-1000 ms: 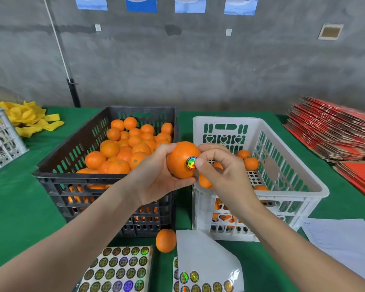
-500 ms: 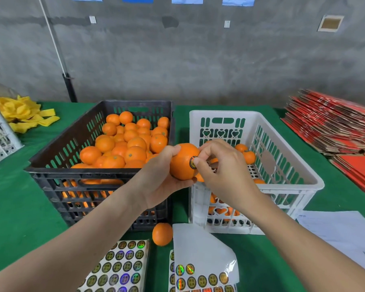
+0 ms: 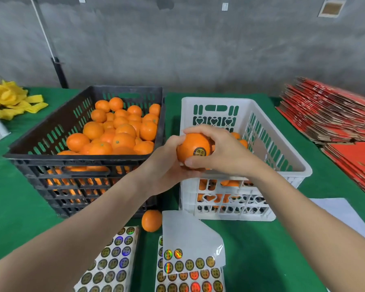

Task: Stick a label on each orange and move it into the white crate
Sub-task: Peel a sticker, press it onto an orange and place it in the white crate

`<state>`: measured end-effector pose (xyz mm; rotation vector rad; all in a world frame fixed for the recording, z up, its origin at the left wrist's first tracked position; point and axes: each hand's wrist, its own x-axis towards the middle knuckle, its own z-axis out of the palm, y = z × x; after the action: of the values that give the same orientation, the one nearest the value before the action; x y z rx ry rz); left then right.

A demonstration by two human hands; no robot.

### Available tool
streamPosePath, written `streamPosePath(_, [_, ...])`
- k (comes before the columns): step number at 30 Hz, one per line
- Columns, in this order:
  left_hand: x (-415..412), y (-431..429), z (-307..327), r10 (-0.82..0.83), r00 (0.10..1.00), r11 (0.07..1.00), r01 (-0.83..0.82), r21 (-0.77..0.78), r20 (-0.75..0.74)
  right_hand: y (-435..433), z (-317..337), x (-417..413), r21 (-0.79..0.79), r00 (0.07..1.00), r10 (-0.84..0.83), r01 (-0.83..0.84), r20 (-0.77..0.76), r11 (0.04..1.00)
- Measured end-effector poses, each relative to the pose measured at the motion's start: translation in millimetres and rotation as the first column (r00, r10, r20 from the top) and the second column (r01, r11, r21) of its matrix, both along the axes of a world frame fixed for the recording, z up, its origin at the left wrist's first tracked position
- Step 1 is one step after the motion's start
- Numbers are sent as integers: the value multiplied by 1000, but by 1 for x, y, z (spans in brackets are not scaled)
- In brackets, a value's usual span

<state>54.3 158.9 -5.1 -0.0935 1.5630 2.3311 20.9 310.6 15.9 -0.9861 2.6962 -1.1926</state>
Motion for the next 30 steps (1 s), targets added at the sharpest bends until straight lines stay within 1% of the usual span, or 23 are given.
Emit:
streamPosePath(2, [-1,-1,-4,42,999,990,-43,-135,-4,6,-4,-27,-69,992,-127,125,-27,990])
streamPosePath(3, [1,-4,-10,66,998,970,-65,-233,-6,12,-9,-46,-52,979,-200,198,-35,979])
streamPosePath(4, [6,-7,-19,75,997,944,-69,-321,5,18,-15,-65,21,964,-263,264,-39,964])
streamPosePath(6, [18,-11,-43,83,993,890,-35,-456,87,30,-34,-100,282,946,-325,314,-9,907])
streamPosePath(8, [29,-14,-77,157,962,820,0,-572,224,38,-58,-123,564,956,-290,220,35,796])
streamPosePath(10, [33,-19,-116,220,930,731,42,-681,294,44,-80,-138,754,957,-276,115,91,647])
streamPosePath(12, [35,-24,-152,267,898,657,95,-748,349,49,-94,-147,842,955,-280,74,94,535])
streamPosePath(13, [38,-27,-164,304,872,637,114,-763,384,52,-99,-152,847,948,-305,90,88,525])
streamPosePath(16, [44,-25,-188,345,837,646,116,-754,425,56,-99,-155,886,949,-311,99,54,454])
streamPosePath(17, [45,-23,-192,363,834,642,100,-760,416,54,-93,-150,879,954,-294,99,48,465])
streamPosePath(18, [44,-20,-195,381,835,624,85,-777,398,50,-86,-146,829,965,-261,136,13,542])
streamPosePath(19, [44,-17,-196,399,838,602,67,-796,372,46,-78,-138,706,966,-255,210,-42,677])
streamPosePath(20, [45,-14,-197,415,843,582,42,-812,341,41,-71,-126,513,951,-277,307,-136,801])
streamPosePath(21, [46,-11,-197,419,852,578,16,-816,313,34,-65,-109,260,918,-312,373,-246,891])
streamPosePath(22, [47,-7,-196,408,868,578,-5,-816,283,27,-61,-88,5,889,-331,350,-316,937])
streamPosePath(23, [50,-3,-196,396,884,574,-25,-818,251,21,-61,-64,-175,887,-294,245,-357,953])
streamPosePath(24, [53,0,-195,382,899,563,-42,-826,215,14,-67,-39,-247,902,-202,111,-382,963])
streamPosePath(25, [56,1,-193,380,907,550,-62,-833,183,9,-78,-14,-235,926,-79,-11,-368,972])
streamPosePath(26, [58,2,-193,387,909,543,-87,-835,157,5,-94,10,-152,958,51,-97,-282,984])
streamPosePath(27, [59,2,-191,391,909,551,-110,-827,140,3,-113,28,-21,976,149,-155,-156,988])
streamPosePath(28, [58,1,-189,393,910,572,-130,-810,131,3,-132,42,122,976,213,-206,-50,971])
streamPosePath(29, [57,0,-185,388,912,608,-147,-780,130,4,-152,50,230,971,238,-234,11,944])
streamPosePath(30, [56,-1,-180,376,914,663,-150,-733,153,6,-168,54,285,973,230,-229,31,931])
